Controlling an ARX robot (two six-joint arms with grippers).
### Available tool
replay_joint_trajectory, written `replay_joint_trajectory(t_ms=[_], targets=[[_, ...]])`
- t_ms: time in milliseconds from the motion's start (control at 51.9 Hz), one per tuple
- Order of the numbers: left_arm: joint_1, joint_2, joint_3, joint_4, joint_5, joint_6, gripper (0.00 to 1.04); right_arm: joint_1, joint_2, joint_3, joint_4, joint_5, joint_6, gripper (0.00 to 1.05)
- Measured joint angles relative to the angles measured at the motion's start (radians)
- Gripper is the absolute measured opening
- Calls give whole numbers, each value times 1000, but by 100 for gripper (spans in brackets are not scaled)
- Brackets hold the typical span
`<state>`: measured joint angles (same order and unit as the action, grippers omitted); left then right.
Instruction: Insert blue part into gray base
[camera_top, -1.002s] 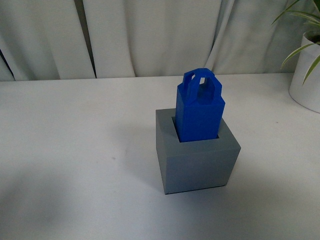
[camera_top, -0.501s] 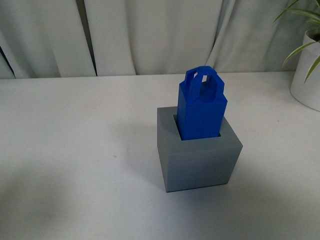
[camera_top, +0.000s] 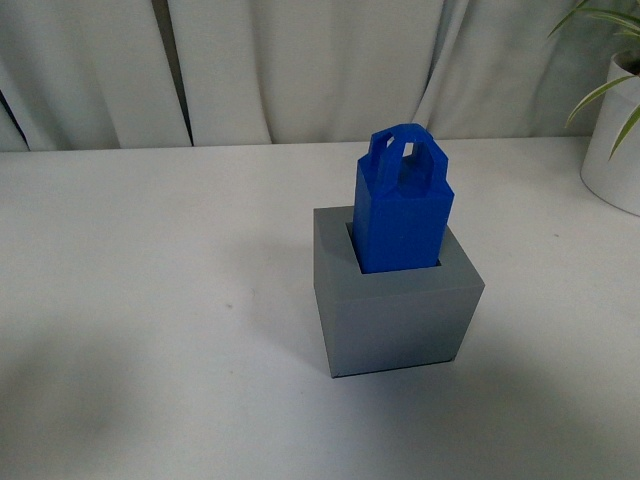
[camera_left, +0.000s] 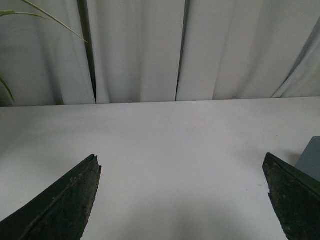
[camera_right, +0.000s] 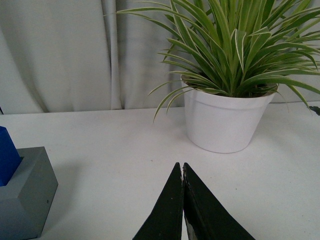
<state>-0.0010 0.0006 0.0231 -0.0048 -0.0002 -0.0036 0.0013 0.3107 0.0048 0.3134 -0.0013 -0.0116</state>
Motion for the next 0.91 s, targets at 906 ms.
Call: replay_joint_trajectory(t_ms=[906], targets=[[0,0,0,0,0,0,99,0,-306,1,-311,-1,0,9]])
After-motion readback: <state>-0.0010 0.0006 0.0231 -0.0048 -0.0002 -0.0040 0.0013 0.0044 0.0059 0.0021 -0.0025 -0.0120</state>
